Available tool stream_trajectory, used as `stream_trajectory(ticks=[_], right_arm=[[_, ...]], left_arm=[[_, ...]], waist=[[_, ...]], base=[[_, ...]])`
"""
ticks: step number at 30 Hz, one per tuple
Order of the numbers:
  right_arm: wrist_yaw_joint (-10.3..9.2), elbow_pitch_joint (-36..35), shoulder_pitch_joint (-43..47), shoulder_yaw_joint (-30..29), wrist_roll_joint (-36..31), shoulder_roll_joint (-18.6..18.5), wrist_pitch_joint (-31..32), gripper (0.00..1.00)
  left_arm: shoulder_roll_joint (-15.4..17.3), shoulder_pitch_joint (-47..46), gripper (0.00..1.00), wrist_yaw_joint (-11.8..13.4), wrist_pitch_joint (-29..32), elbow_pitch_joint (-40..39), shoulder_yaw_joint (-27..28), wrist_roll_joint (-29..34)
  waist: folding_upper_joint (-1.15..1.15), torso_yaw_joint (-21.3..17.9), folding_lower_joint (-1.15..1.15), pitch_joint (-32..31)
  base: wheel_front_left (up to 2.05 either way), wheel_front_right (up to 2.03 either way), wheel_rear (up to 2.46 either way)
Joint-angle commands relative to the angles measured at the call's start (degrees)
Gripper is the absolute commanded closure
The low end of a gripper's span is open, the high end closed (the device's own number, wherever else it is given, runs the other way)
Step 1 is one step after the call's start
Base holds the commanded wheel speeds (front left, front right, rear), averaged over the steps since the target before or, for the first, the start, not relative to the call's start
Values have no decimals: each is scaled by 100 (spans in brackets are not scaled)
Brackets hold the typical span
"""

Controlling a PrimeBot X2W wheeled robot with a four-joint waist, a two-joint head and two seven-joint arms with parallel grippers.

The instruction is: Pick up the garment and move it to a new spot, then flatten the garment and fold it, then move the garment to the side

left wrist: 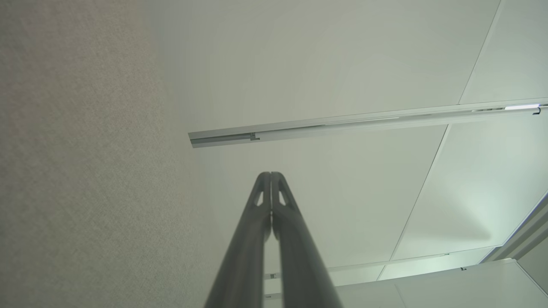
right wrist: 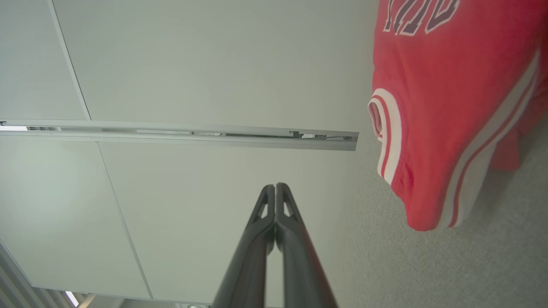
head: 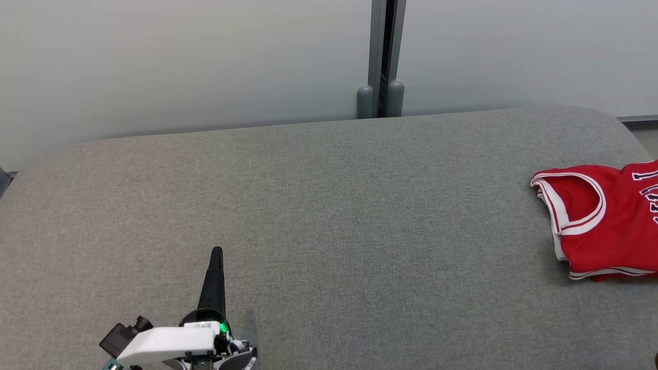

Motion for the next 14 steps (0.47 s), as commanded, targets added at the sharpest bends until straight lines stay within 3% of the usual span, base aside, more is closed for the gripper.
stream_trajectory(ticks=[1, 14], right_arm=[[0, 12, -55, -8, -30, -8, 37, 100], [1, 12, -49, -15, -28, -3, 32, 100]], left_arm=[[20, -106, 100, -22, -8, -2, 10, -31], [20, -106, 100, -22, -9, -2, 10, -31]], waist=[[0, 0, 0, 0], [0, 0, 0, 0]], base=[[0, 0, 0], [0, 0, 0]])
